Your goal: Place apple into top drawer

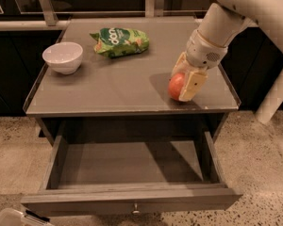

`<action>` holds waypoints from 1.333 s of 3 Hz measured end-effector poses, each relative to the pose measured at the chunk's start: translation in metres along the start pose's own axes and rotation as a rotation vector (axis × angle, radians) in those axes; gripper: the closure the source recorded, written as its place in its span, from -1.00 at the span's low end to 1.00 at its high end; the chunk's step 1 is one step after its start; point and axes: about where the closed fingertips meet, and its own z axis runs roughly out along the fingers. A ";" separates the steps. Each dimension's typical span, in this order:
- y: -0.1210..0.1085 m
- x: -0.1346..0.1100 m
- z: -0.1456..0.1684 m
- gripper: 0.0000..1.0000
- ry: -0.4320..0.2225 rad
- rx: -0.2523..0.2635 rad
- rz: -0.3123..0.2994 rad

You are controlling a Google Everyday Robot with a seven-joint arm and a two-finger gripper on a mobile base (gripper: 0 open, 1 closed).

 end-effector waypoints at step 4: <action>0.170 -0.041 0.006 1.00 0.107 0.061 0.148</action>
Offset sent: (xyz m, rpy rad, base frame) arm -0.2093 0.0319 -0.0402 -0.1493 0.0579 -0.1504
